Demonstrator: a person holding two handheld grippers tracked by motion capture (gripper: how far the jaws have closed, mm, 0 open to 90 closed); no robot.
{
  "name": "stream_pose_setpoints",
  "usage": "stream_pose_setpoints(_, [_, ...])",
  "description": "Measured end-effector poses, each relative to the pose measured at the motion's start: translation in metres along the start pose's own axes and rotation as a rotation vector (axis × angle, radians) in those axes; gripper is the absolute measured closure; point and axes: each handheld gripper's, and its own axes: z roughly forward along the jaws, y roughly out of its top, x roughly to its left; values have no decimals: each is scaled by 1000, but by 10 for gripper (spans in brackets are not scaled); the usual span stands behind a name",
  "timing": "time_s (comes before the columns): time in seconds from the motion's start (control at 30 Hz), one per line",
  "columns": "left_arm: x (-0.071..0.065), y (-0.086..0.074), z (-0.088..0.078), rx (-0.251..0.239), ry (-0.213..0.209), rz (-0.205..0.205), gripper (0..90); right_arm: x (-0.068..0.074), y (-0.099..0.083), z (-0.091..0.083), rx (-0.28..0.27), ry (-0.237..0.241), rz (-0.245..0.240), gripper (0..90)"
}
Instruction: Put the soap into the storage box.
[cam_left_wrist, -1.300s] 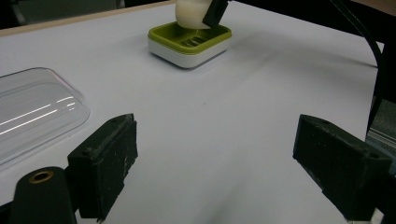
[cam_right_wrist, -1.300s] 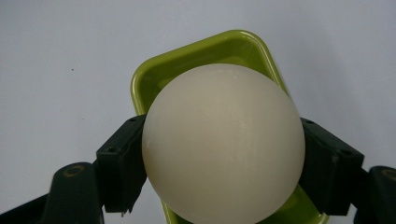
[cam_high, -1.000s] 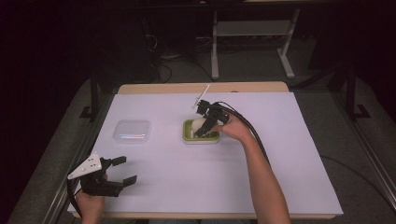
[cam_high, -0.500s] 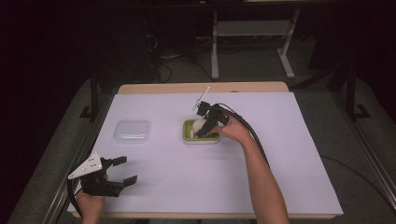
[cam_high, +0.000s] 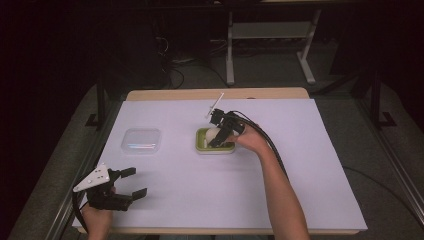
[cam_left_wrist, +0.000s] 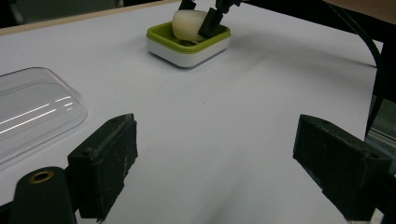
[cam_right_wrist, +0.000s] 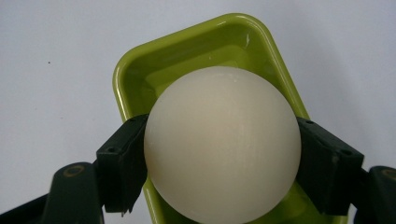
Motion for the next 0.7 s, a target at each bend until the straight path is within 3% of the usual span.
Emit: stream_pose_setpoints(0.7, [0,0,0,2,0,1,131,-1,-1,0,4,-1,0,243])
